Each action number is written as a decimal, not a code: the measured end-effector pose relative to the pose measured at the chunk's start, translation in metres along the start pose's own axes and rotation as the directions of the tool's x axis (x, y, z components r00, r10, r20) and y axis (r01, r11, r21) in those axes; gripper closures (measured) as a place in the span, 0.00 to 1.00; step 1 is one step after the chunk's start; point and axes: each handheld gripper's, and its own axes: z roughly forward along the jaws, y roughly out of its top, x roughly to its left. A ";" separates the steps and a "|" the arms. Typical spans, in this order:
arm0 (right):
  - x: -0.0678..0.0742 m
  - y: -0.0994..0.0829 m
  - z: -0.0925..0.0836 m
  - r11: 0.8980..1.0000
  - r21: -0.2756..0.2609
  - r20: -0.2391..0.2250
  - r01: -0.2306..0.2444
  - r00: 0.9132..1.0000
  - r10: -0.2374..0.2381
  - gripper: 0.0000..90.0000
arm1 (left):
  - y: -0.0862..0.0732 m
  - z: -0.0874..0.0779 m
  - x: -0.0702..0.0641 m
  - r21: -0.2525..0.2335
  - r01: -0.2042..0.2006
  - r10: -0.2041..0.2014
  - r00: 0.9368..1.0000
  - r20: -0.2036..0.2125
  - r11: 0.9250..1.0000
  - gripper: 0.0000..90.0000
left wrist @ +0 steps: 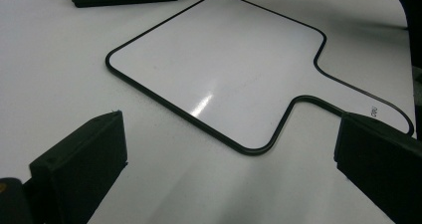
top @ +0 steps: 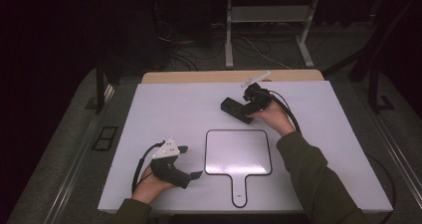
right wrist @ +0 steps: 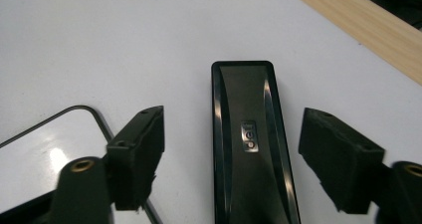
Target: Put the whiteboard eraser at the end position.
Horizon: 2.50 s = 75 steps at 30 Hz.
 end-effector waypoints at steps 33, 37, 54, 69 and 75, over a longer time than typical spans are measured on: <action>0.036 -0.069 -0.068 0.988 -0.155 0.012 -0.011 1.000 0.013 0.15 | 0.001 -0.001 -0.005 0.007 -0.012 0.012 1.000 0.011 1.000 0.00; 0.043 -0.076 -0.072 0.983 -0.184 0.007 -0.022 1.000 0.024 0.15 | 0.000 -0.002 -0.005 0.002 -0.007 0.007 1.000 0.009 1.000 0.00; 0.060 -0.116 -0.086 0.975 -0.221 0.024 -0.018 0.999 0.024 0.14 | 0.000 -0.004 -0.005 -0.004 -0.003 0.003 1.000 0.013 1.000 0.00; 0.066 -0.157 -0.108 0.964 -0.256 0.020 -0.066 0.997 0.074 0.14 | 0.001 -0.006 -0.005 -0.008 -0.004 0.004 1.000 0.009 1.000 0.00; 0.066 -0.172 -0.115 0.962 -0.256 0.029 -0.094 0.994 0.104 0.14 | 0.001 -0.005 -0.005 -0.009 -0.010 0.010 1.000 0.009 1.000 0.00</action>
